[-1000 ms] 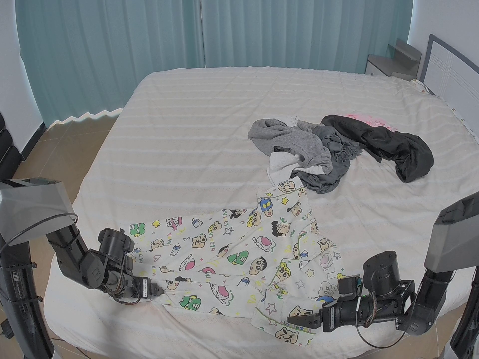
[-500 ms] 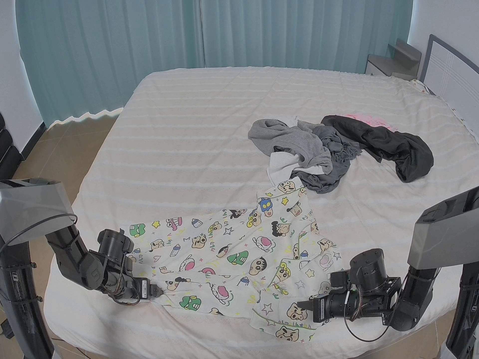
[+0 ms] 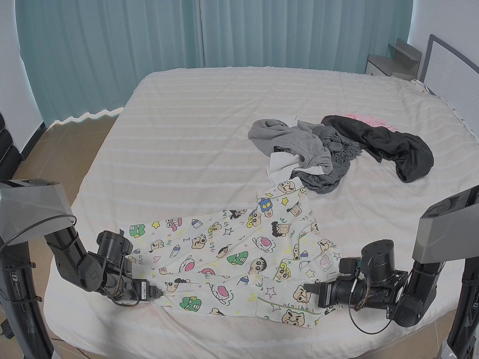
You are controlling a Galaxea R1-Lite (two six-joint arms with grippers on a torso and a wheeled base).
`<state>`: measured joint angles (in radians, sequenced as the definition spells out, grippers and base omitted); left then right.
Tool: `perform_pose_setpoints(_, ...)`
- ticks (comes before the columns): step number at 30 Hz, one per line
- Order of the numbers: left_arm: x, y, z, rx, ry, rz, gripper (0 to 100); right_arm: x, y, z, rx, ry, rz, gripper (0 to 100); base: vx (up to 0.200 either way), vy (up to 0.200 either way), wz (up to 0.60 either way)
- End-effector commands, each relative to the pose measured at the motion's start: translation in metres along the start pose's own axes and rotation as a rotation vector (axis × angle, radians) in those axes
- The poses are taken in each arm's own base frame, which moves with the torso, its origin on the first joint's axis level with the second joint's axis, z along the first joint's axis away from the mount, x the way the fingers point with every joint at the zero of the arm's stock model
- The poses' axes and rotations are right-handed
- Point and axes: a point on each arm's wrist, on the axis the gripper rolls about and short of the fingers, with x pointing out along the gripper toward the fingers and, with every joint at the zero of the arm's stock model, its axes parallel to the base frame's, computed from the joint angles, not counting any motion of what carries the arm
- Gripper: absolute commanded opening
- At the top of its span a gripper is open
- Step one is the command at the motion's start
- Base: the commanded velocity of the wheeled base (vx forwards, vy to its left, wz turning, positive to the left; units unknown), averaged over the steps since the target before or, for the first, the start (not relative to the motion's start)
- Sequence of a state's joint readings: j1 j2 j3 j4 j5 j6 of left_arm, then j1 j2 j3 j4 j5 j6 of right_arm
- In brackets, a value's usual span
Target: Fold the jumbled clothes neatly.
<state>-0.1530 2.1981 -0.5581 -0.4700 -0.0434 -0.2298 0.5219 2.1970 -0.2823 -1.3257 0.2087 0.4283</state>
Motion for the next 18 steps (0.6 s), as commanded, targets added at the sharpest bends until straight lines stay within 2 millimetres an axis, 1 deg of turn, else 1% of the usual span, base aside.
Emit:
perform_pose_setpoints(1,0.002,0.001,-0.003,0.0,-0.007,0.0,100,-0.001,-0.002,0.003,-0.001,-0.016,0.004,0,0.0,0.0,0.0)
perform_pose_setpoints(5,0.001,0.001,-0.003,0.001,-0.018,-0.001,100,-0.001,-0.004,0.006,0.001,-0.027,0.004,0,0.0,0.0,0.0)
perform_pose_setpoints(11,0.001,0.001,-0.003,0.001,-0.02,-0.006,100,0.003,-0.009,0.02,0.008,-0.068,0.02,0,0.0,0.0,0.0)
perform_pose_setpoints(18,0.001,0.0,-0.002,0.0,-0.03,-0.011,100,0.003,-0.006,0.03,0.008,-0.062,0.045,0,0.0,0.0,0.0)
